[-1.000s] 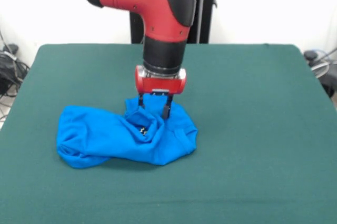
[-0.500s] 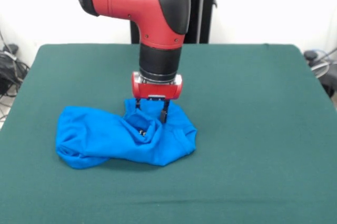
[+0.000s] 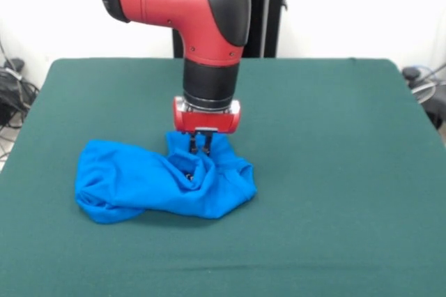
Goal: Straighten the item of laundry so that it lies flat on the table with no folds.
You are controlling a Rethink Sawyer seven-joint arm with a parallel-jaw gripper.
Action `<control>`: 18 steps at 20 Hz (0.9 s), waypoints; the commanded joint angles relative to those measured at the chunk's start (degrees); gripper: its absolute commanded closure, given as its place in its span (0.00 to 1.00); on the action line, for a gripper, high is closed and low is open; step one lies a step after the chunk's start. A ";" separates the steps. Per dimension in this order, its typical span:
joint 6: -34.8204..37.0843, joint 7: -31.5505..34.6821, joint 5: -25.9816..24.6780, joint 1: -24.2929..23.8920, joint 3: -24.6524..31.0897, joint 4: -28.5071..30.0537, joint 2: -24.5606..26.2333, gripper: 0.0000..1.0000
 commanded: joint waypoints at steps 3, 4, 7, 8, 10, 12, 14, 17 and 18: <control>-5.76 5.62 -3.41 -2.20 4.95 -3.90 5.99 1.00; -5.81 5.62 -3.44 -2.19 4.93 -3.85 5.96 1.00; -5.88 5.84 -3.56 -1.90 4.64 -3.74 5.88 1.00; -5.84 5.94 -3.60 -1.75 4.48 -3.73 5.84 1.00; -5.13 6.08 -3.48 -1.44 4.27 -3.48 5.27 1.00; -4.72 6.41 -3.24 -1.12 4.03 -3.21 4.76 1.00; -4.42 6.83 -2.96 -0.74 3.76 -2.96 4.29 1.00; -4.58 7.80 -2.29 0.24 2.97 -2.33 3.35 1.00; -3.37 8.49 -1.55 1.42 2.16 -1.13 1.37 1.00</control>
